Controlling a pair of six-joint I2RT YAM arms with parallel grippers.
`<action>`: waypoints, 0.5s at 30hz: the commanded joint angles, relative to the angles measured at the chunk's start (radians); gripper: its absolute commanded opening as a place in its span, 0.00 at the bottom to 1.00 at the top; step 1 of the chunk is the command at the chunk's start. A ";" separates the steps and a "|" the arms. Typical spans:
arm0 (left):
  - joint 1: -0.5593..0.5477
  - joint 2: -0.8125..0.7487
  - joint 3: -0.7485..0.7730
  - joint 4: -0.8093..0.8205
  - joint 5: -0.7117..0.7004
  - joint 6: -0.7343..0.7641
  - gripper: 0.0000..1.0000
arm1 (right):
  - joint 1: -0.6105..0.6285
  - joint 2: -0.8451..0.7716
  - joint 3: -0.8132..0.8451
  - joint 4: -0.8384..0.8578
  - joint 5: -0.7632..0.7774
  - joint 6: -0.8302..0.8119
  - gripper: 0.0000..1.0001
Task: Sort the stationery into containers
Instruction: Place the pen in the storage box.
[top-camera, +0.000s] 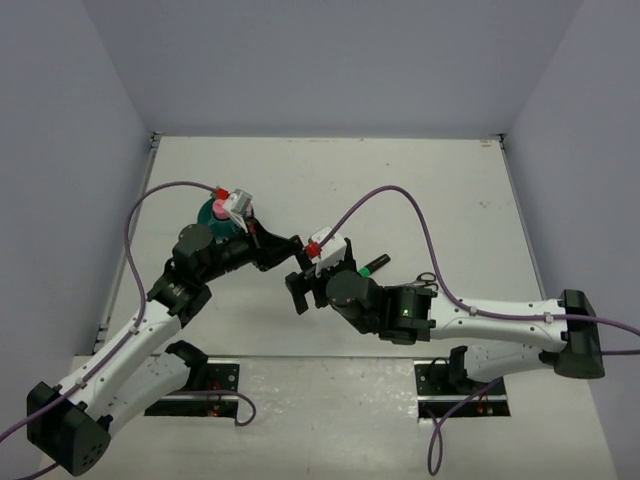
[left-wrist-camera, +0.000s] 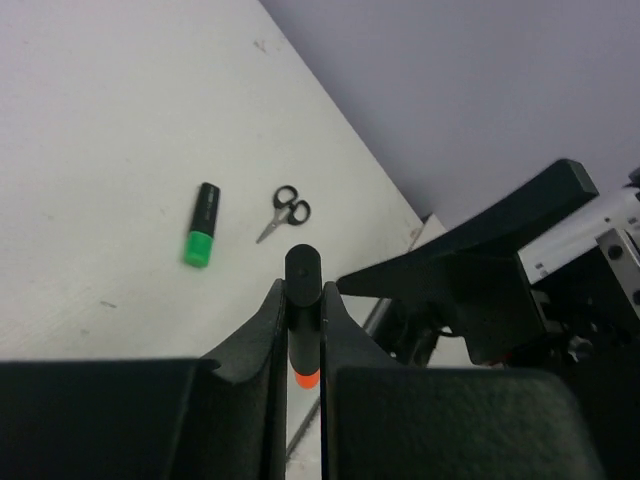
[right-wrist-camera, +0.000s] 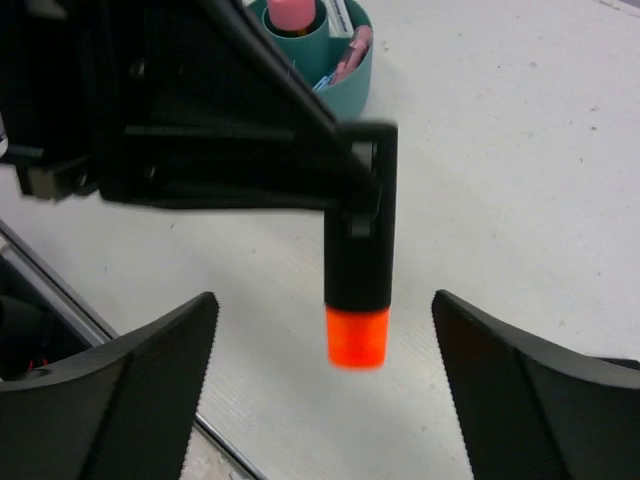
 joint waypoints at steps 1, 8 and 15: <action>0.000 0.005 0.182 -0.352 -0.626 0.130 0.00 | 0.008 -0.095 -0.038 0.001 0.125 0.116 0.99; 0.166 0.124 0.335 -0.455 -1.127 0.168 0.00 | 0.008 -0.234 -0.138 -0.051 0.136 0.163 0.99; 0.432 0.224 0.334 -0.269 -1.092 0.201 0.00 | 0.008 -0.386 -0.248 -0.038 0.131 0.156 0.99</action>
